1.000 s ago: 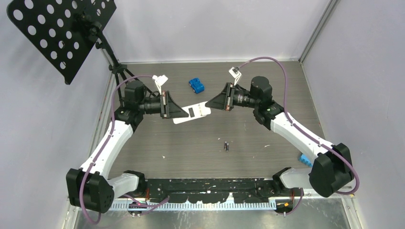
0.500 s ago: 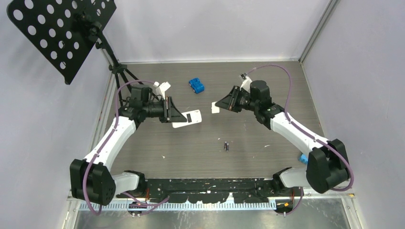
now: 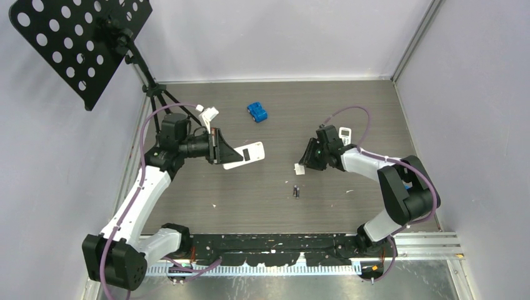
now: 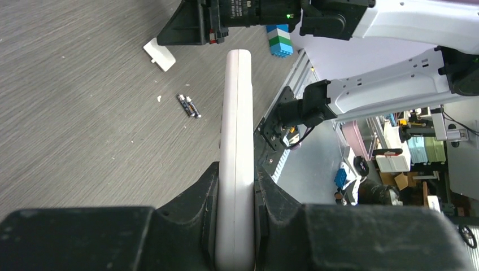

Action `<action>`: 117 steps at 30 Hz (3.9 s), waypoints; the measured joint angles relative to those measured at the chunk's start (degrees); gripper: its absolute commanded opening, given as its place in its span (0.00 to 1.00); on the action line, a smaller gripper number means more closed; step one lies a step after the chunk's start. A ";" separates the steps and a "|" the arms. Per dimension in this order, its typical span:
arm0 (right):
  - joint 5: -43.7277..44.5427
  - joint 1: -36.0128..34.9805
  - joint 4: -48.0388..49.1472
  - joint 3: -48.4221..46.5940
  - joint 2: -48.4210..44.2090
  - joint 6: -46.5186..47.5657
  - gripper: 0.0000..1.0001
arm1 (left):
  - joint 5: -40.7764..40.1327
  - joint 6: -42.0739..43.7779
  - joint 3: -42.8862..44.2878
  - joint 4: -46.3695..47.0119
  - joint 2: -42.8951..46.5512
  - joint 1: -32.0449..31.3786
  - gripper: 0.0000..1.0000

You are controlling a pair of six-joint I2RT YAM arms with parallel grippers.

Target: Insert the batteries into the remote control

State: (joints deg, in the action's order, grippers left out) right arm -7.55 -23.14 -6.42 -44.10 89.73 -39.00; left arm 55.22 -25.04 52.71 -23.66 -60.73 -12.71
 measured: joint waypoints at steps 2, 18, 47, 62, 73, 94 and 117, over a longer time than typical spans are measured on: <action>2.38 0.00 -1.46 -0.11 -0.02 0.83 0.56 | 0.42 -0.04 -0.48 0.83 0.61 -0.02 0.00; 12.61 -12.44 -19.80 -2.93 -6.97 1.27 0.47 | -0.02 -2.27 -1.57 4.22 2.23 -0.02 0.00; 15.10 -19.50 -21.05 -2.47 -3.43 -5.01 0.28 | -0.63 -3.04 -3.30 4.72 2.27 -0.02 0.00; 15.41 -19.89 -21.11 -1.75 -2.60 -4.96 0.18 | -0.87 -3.10 -3.39 4.79 2.27 -0.02 0.00; 20.85 -22.82 -22.82 -3.58 -1.25 -4.50 0.11 | -2.34 -4.13 -3.45 4.98 2.19 -0.02 0.00; 15.76 -23.10 -5.01 -15.63 -27.34 8.17 0.08 | 0.55 -13.68 -7.45 17.92 0.85 -3.06 0.00; 9.25 -27.39 3.23 -16.72 -22.77 21.07 0.07 | 5.27 -31.12 -10.45 36.09 -1.88 -3.08 0.00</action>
State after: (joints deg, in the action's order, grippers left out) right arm 1.69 -50.52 -3.18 -60.82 66.96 -17.93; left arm 60.49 -56.16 42.26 12.43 -62.61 -15.79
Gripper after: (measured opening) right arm 0.168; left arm 0.217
